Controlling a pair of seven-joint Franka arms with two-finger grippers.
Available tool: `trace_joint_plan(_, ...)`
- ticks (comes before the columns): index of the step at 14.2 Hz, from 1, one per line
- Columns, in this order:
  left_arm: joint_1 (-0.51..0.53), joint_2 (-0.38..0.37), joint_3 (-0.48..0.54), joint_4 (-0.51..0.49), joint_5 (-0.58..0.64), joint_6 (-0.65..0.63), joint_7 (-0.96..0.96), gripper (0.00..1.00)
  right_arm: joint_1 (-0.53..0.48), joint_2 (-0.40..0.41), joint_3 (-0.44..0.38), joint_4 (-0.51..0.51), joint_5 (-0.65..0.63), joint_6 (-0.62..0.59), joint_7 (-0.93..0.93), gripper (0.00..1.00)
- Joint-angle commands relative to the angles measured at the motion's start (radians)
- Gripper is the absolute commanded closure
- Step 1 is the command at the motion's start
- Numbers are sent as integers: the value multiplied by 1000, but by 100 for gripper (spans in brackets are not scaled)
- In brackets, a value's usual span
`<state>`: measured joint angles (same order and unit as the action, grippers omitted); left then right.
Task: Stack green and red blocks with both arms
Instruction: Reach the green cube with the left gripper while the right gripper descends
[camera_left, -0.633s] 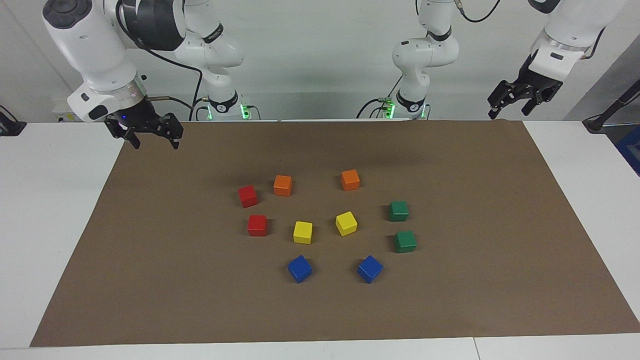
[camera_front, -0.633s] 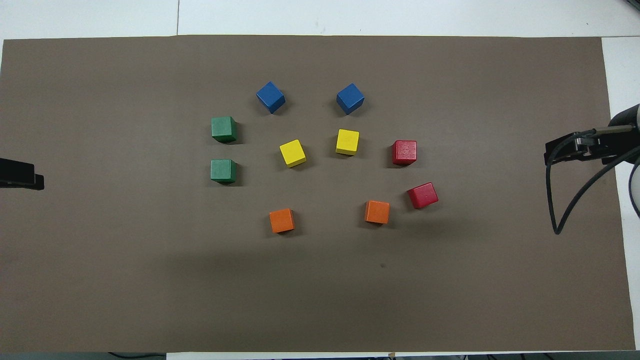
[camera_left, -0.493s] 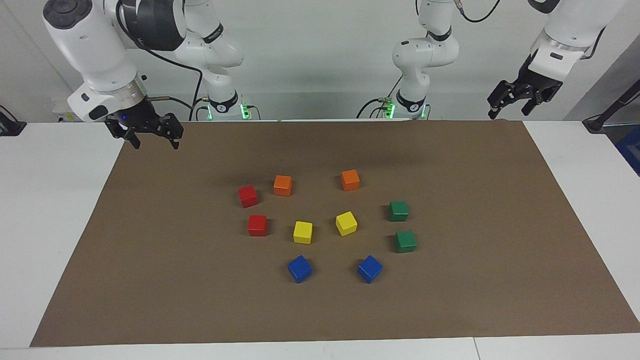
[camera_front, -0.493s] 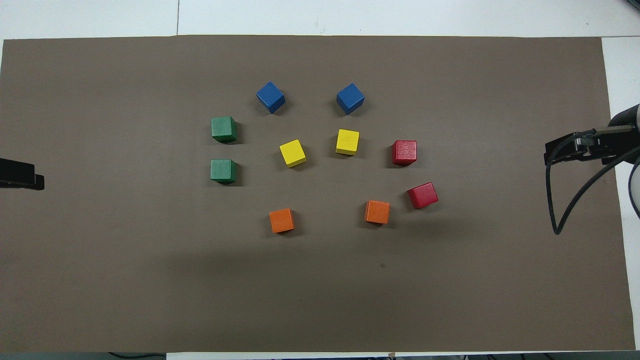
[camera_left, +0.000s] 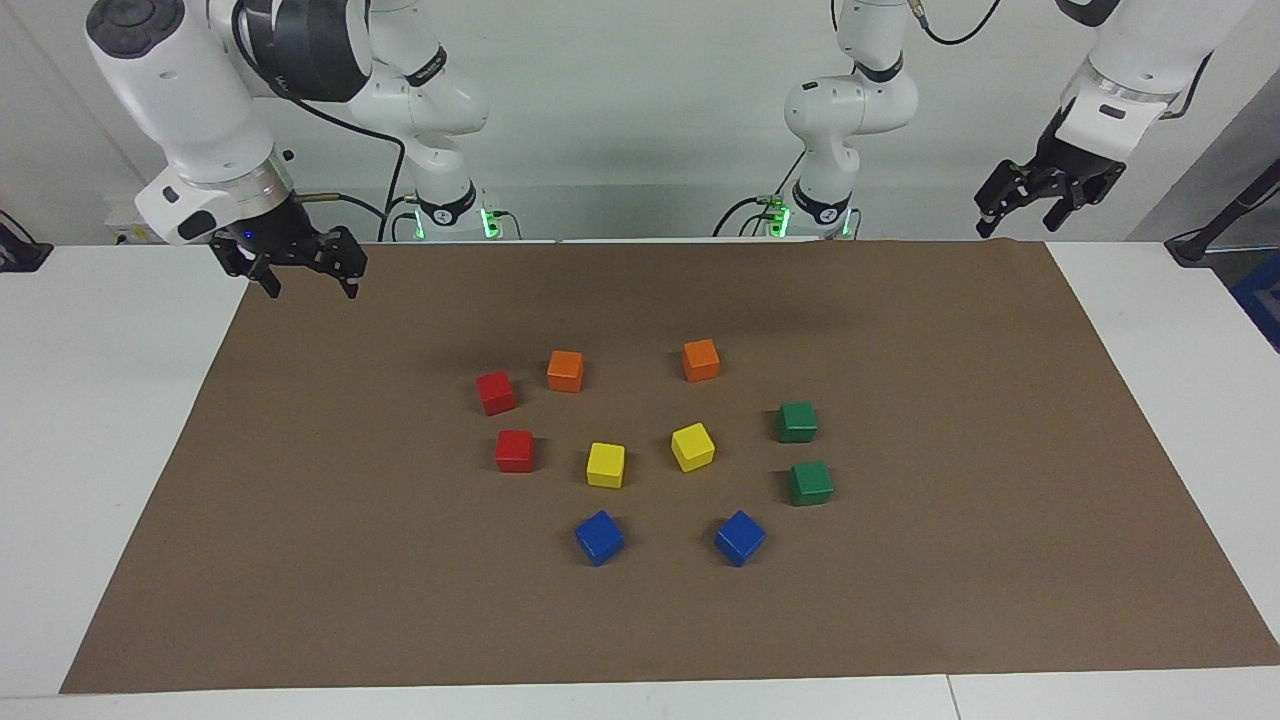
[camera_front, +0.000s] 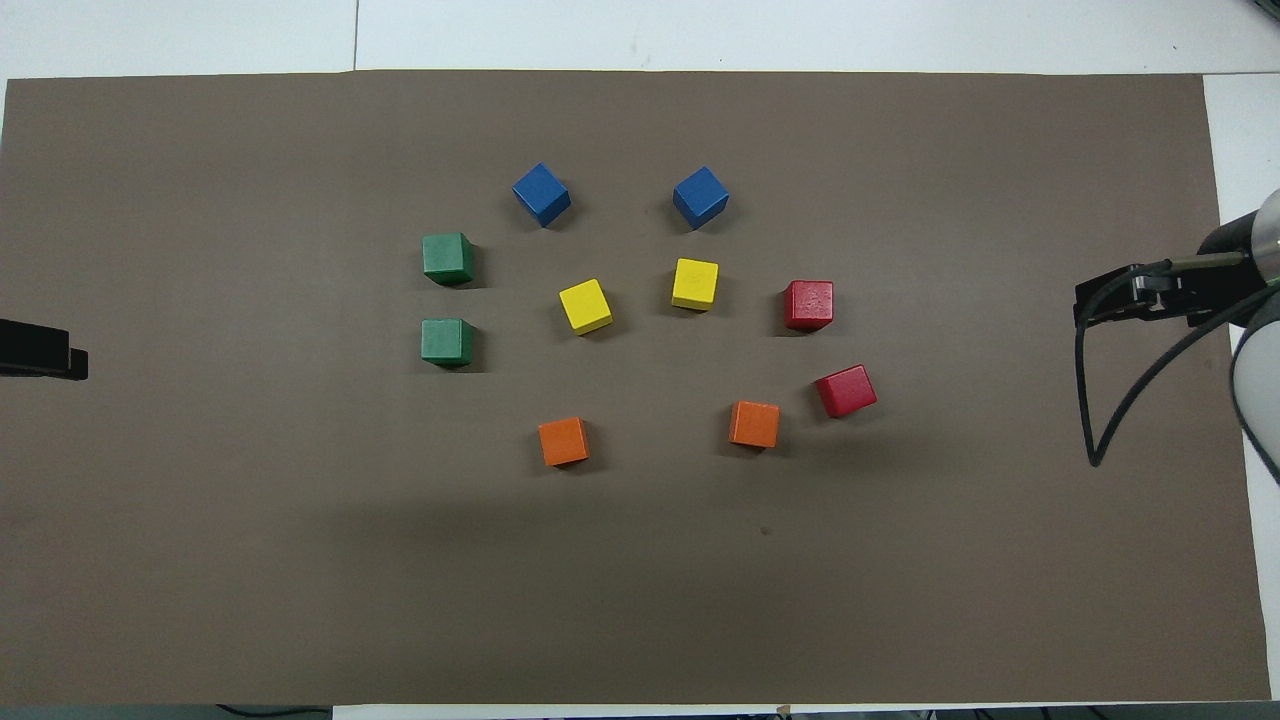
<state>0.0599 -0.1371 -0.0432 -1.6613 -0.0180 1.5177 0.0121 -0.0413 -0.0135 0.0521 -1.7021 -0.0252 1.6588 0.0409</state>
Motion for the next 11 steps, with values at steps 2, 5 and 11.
trace_joint_plan(2, -24, -70, -14, -159, 6, 119, 49, 0, 90, -43, 12, -122, 10, 134, 126, 0)
trace_joint_plan(5, -107, -56, -14, -262, 3, 246, 43, 0, 171, 26, 12, -131, 11, 215, 223, 0)
trace_joint_plan(11, -245, 115, -14, -324, -28, 433, 13, 0, 216, 92, 12, -217, 11, 403, 277, 0)
